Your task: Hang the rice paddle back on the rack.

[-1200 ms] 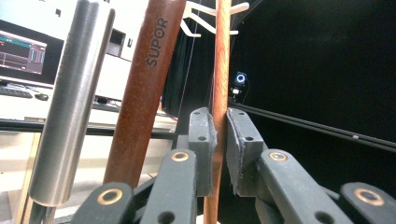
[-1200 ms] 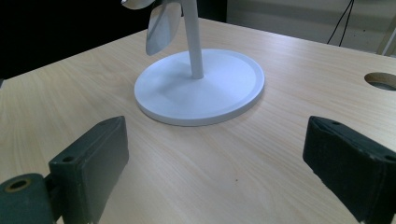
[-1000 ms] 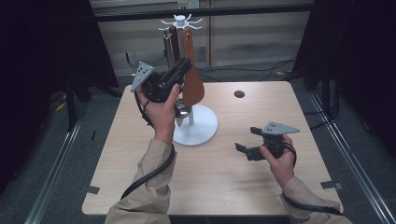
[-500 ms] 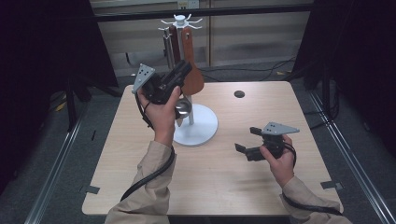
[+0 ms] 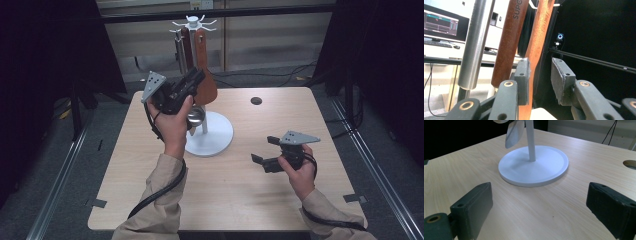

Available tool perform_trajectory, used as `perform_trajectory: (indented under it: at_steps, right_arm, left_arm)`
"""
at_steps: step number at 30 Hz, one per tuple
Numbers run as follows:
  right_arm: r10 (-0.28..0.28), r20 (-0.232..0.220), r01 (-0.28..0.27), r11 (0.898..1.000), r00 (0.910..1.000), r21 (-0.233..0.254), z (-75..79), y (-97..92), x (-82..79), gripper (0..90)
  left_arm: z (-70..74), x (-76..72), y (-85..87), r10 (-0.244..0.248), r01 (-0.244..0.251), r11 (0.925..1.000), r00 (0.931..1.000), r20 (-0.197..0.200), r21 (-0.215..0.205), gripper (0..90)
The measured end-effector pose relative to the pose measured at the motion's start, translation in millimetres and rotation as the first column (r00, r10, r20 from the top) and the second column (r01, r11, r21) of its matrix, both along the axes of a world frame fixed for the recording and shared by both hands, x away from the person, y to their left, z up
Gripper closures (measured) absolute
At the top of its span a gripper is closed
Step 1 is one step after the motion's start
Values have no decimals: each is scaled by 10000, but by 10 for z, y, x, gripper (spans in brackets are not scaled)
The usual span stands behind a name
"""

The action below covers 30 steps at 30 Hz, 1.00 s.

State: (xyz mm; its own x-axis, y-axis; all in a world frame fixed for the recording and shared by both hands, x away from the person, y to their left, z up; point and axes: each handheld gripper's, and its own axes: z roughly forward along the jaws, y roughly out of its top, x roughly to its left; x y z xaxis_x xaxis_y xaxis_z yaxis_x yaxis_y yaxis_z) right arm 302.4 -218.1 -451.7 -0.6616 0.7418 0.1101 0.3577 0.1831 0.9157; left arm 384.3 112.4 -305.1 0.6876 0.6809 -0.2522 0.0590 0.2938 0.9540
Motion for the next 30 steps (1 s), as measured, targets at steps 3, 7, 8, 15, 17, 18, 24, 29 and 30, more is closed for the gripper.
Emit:
perform_trajectory:
  at_steps: [3, 7, 8, 15, 17, 18, 24, 29, 30]
  right_arm:
    - [-6, 41, 6, 10000, 10000, -16, 4, 5, 0, 64]
    - [13, -18, -13, 10000, 10000, -15, 6, 11, -10, 63]
    - [31, -8, -31, 10000, 10000, -7, 5, 12, -10, 64]
    - [-2, 51, 2, 10000, 10000, -44, 11, 2, -14, 64]
    - [3, 31, -3, 10000, 10000, -52, 6, 3, -14, 63]
    - [28, 34, -28, 10000, 10000, -77, 1, 3, -12, 64]
    - [-2, 60, 3, 10000, 10000, -82, 16, 20, -20, 64]
    - [116, 44, -115, 9999, 9999, -119, 8, 46, -22, 64]
    - [104, 15, -104, 9998, 9999, -146, 4, 49, -22, 64]
  left_arm:
    - [-3, -24, -2, 39, -39, 10000, 10000, -40, 72, 658]
    - [-5, -48, -2, 35, -34, 9998, 10000, -81, 177, 632]
    - [-6, -50, 1, 50, -48, 9998, 10000, -72, 217, 624]
    - [-30, -87, -3, 0, 3, 9997, 9999, -103, 258, 533]
    - [-39, -102, -10, 5, 0, 9996, 9999, -168, 294, 513]
    - [-45, -107, -10, -21, 26, 9994, 9999, -141, 339, 493]
    - [-92, -160, 10, -78, 84, 9995, 9997, -221, 292, 442]
    - [-111, -190, 28, -212, 219, 9990, 9996, -172, 390, 398]
    - [-118, -199, 29, -183, 191, 9993, 9996, -222, 336, 385]
